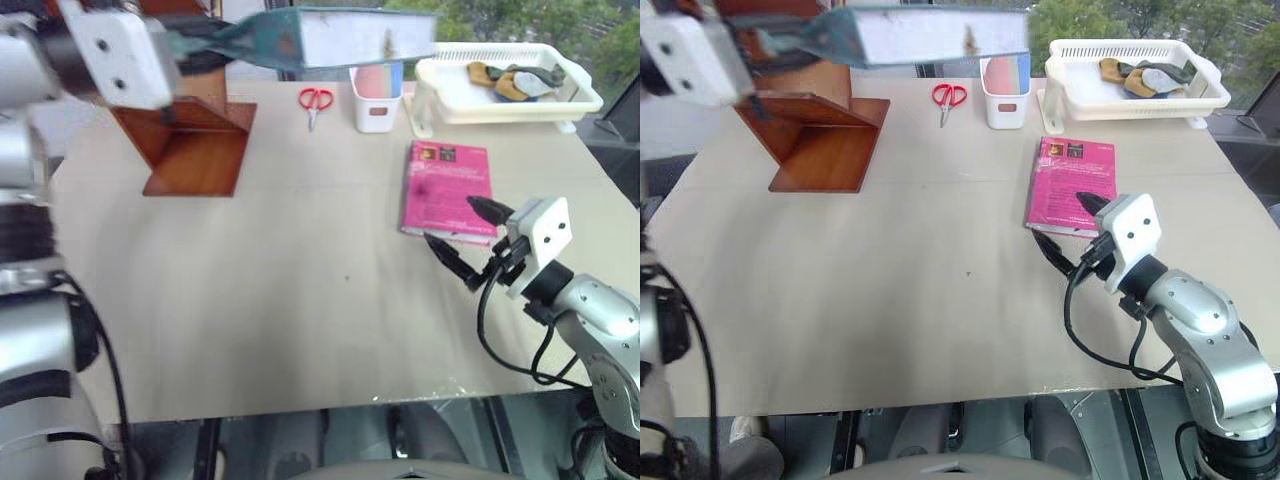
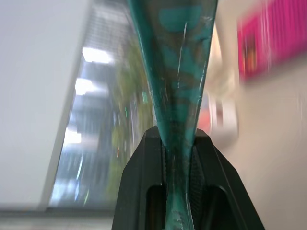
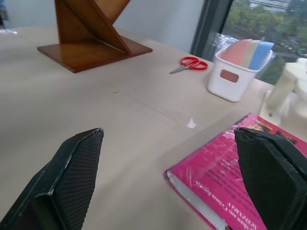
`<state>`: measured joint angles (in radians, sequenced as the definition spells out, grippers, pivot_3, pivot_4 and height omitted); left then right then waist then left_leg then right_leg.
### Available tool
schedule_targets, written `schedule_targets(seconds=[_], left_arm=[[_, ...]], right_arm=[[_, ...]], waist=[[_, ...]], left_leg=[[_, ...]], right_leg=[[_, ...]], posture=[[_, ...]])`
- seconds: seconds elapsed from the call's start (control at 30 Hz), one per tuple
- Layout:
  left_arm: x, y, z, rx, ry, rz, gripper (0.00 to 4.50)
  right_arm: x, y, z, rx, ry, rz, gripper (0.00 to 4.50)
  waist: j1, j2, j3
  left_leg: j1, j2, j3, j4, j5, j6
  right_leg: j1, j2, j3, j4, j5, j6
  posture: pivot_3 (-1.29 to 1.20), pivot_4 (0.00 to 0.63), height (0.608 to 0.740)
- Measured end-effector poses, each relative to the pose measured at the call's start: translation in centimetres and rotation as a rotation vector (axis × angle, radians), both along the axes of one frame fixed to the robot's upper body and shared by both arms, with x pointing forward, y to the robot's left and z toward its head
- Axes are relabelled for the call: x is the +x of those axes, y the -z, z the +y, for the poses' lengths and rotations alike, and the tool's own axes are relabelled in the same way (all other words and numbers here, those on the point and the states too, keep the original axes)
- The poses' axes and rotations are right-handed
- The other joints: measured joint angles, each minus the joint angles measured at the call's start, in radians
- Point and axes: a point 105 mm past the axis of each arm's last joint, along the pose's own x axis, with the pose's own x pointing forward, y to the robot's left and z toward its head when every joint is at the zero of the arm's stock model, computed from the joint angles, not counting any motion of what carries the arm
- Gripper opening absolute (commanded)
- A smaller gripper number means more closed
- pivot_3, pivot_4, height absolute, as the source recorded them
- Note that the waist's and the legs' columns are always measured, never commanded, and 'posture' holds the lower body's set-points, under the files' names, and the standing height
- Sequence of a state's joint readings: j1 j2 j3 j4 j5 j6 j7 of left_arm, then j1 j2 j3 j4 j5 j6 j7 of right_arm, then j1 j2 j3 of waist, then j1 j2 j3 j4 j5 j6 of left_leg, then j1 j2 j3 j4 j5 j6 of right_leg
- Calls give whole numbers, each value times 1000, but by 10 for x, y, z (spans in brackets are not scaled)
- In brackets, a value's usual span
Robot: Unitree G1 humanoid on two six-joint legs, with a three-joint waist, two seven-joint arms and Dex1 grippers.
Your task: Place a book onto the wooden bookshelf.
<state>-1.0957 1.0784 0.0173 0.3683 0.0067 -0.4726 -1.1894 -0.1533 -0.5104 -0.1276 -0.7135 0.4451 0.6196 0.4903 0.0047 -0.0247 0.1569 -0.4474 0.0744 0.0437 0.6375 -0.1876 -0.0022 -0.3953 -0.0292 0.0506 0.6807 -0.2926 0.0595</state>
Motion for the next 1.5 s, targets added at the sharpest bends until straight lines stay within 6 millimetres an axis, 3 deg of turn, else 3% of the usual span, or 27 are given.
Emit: schedule_targets(seconds=[0.03, 0.17, 0.23, 0.33, 0.47, 0.7, 1.33, 1.5], left_arm=[[8, 6, 21, 47, -121, 44, 144], [20, 26, 65, 111, -338, 141, 144], [26, 26, 77, 111, -405, 128, 144], [38, 33, 92, 86, -488, 126, 144], [57, 44, 96, 76, -529, 131, 144], [72, 49, 98, 97, -563, 126, 144], [67, 53, 115, 87, -606, 162, 144], [64, 54, 120, 83, -619, 165, 144]], right_arm=[[2, -7, 2, 1, -19, -25, 4500], [4, -18, 0, -50, -39, -70, 4500], [4, -26, 1, -58, -53, -100, 4500], [1, -53, 8, -40, -100, -190, 4500], [-6, -81, 22, -11, -189, -280, 4500], [4, -80, 38, 28, -245, -251, 4500], [5, -83, 46, 85, -283, -270, 4500], [4, -94, 51, 150, -321, -283, 4500]], waist=[[-1, 0, 0], [2, -1, 1], [6, -2, 1], [6, -2, 1], [2, -1, 1], [-12, -1, 1], [-31, -1, 1], [-44, -1, 1]], left_leg=[[0, 0, 0, 0, 0, 0], [-2, 0, 1, 0, 0, 0], [-2, 1, 1, 0, 0, 0], [-1, 1, 1, 0, 0, 0], [-1, 1, 2, 0, 0, 0], [0, 1, 3, 0, 0, 1], [0, 1, 7, 4, 0, 0], [0, 1, 7, 4, 0, 0]], right_leg=[[-1, 1, 0, 0, 0, 0], [-1, 0, 0, -1, 0, 0], [-1, 0, 0, -1, 0, 0], [-1, 0, 0, 0, 0, 0], [-1, 0, 1, 0, 0, 0], [-2, 0, 2, 1, 0, 0], [-9, 0, 7, 14, 0, 0], [-9, 0, 7, 15, 0, 0]], posture=[[0, 150, 740], [0, 150, 740], [0, 150, 740], [0, 150, 740], [0, 150, 740], [0, 150, 740], [0, 150, 740], [0, 150, 740]])
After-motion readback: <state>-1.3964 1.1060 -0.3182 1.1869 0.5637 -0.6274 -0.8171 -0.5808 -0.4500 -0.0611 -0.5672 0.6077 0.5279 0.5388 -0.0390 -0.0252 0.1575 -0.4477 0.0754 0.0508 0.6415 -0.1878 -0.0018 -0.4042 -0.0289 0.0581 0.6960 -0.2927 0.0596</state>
